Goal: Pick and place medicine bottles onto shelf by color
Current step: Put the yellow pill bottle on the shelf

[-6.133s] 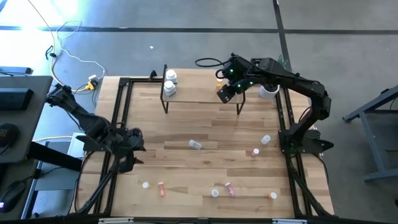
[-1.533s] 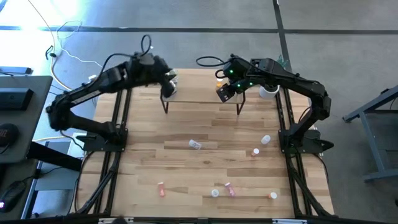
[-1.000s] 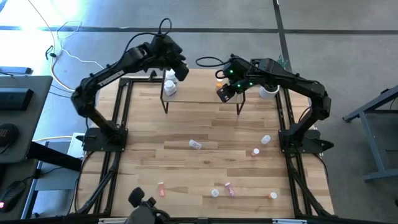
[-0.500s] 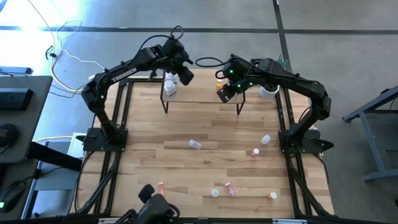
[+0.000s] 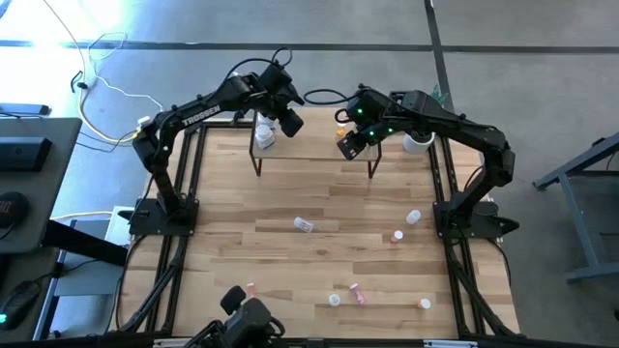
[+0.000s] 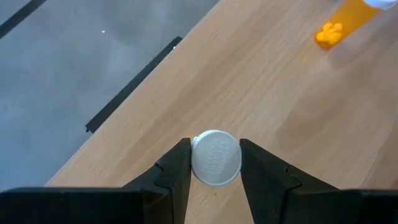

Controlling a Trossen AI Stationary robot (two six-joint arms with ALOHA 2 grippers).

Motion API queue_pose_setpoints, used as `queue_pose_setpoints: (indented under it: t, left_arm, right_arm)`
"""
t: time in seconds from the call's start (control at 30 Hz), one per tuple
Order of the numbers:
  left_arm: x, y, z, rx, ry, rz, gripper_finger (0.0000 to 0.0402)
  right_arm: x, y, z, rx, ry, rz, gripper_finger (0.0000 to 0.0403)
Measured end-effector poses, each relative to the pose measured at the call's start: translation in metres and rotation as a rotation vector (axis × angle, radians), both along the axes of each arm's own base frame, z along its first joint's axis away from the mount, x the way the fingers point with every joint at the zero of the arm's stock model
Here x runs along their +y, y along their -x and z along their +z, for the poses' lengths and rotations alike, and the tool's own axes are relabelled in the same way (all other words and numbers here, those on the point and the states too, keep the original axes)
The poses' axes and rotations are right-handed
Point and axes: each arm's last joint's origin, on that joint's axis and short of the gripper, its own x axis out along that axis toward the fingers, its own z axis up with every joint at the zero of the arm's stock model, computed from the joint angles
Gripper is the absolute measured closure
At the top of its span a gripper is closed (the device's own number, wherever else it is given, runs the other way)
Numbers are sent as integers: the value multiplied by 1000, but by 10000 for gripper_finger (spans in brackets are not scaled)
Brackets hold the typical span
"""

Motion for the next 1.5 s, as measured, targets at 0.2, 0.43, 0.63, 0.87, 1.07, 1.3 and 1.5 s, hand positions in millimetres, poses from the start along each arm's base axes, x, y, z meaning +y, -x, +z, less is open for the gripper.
queue_pose_setpoints:
  t: [0.2,0.43,0.63,0.87,1.07,1.3,1.5]
  left_arm:
    - [0,0,0,7,3,-2,289]
    - [-2,0,-1,13,10,-7,289]
    - [-4,1,-2,30,28,-8,289]
    - [-7,0,-2,37,35,-12,289]
    - [-7,0,-2,37,35,-12,289]
    - [-7,0,-2,37,34,-14,283]
    - [-7,0,-2,38,35,-14,251]
  right_arm:
    - [0,0,0,0,1,0,263]
    - [0,0,0,0,1,0,263]
    - [0,0,0,4,8,12,263]
    - [0,0,0,5,10,15,263]
    - [0,0,0,7,10,15,263]
    - [0,1,0,15,9,14,263]
    - [0,1,-1,17,8,14,263]
